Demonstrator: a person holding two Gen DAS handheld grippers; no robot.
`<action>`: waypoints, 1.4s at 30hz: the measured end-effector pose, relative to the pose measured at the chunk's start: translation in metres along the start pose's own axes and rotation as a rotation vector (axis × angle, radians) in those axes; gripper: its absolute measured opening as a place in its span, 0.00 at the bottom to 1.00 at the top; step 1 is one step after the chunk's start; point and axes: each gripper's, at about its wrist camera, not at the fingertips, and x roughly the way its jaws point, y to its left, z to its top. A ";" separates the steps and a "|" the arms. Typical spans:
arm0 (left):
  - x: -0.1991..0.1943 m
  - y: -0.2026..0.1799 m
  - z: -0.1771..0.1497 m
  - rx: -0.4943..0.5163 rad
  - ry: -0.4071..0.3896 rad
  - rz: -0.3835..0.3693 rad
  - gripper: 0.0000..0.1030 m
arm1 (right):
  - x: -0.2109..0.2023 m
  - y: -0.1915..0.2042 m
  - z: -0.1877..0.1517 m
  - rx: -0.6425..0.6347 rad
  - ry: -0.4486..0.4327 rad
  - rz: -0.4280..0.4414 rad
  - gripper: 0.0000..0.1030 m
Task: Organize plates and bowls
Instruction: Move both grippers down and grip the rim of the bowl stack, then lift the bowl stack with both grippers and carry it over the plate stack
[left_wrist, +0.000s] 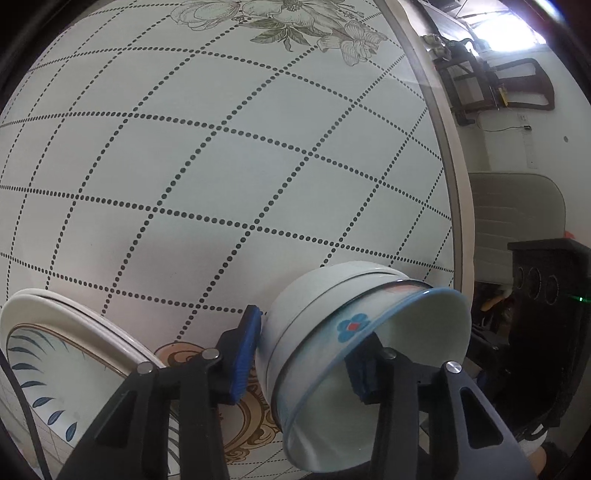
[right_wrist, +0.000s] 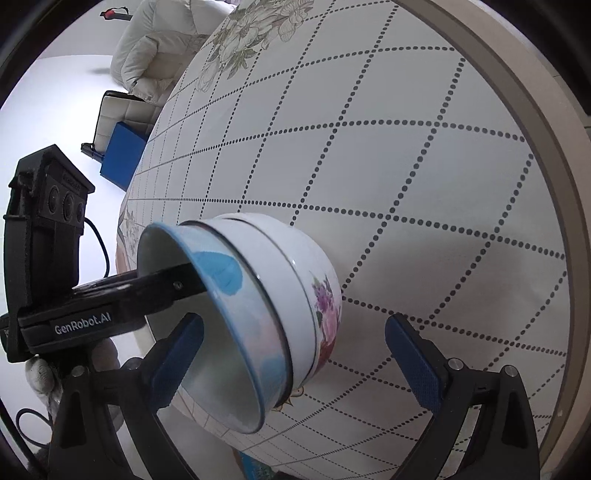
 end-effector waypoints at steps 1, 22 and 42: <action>0.000 0.001 0.001 0.000 0.002 -0.012 0.39 | 0.003 -0.002 0.003 0.008 0.005 0.010 0.97; -0.011 0.022 -0.004 -0.081 -0.020 -0.095 0.38 | 0.032 -0.014 0.014 0.092 0.110 0.164 0.65; -0.051 0.027 -0.004 -0.079 -0.079 -0.097 0.38 | 0.009 0.011 0.006 0.071 0.088 0.211 0.65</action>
